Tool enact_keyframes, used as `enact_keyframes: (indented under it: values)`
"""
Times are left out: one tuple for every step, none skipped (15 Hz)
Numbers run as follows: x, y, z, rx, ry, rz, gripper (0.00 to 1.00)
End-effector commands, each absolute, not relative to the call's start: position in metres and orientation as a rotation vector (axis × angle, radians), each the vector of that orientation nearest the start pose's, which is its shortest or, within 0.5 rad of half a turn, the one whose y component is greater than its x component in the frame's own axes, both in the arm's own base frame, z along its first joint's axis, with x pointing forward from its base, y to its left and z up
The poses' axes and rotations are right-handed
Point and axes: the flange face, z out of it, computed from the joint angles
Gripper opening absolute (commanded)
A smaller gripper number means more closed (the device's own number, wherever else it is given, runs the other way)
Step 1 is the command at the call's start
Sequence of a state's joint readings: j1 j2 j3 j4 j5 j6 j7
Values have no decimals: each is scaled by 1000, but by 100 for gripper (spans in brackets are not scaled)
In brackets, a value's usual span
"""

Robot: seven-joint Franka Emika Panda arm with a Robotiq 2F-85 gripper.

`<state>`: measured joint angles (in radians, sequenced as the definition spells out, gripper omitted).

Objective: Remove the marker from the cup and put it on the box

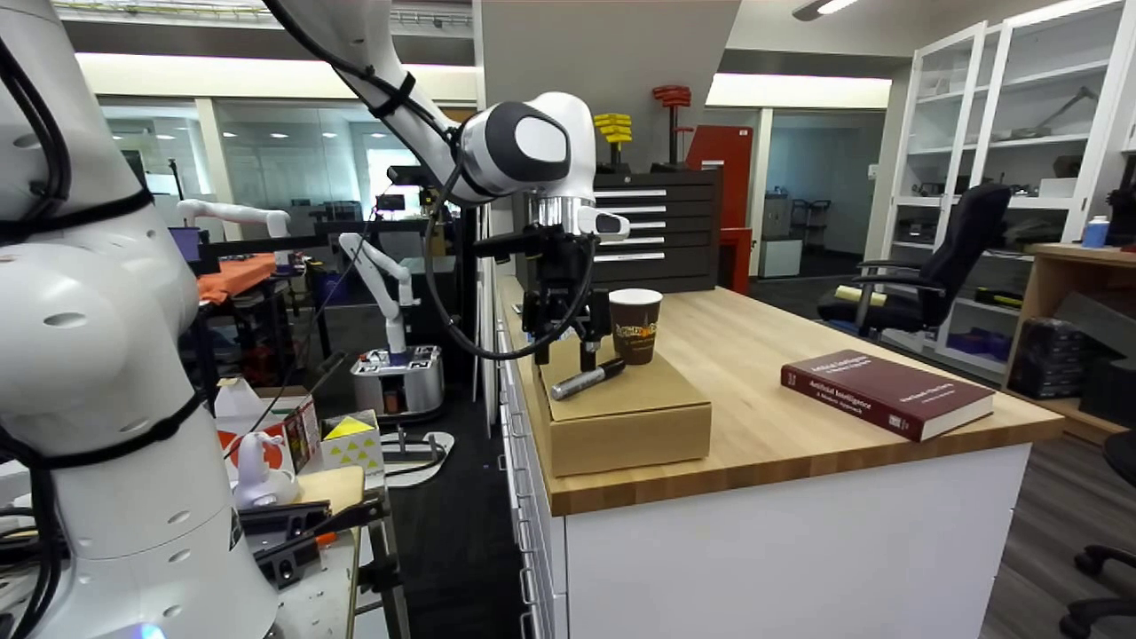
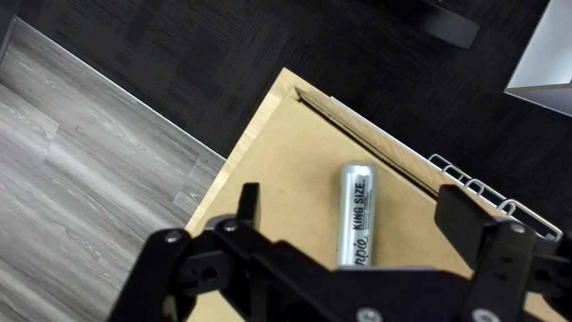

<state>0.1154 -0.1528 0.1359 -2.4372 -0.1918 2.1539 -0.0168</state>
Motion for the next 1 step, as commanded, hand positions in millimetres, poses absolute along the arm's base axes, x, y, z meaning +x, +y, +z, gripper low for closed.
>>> enact_keyframes:
  values:
    - [439,105,352,-3263,-632,187,100]
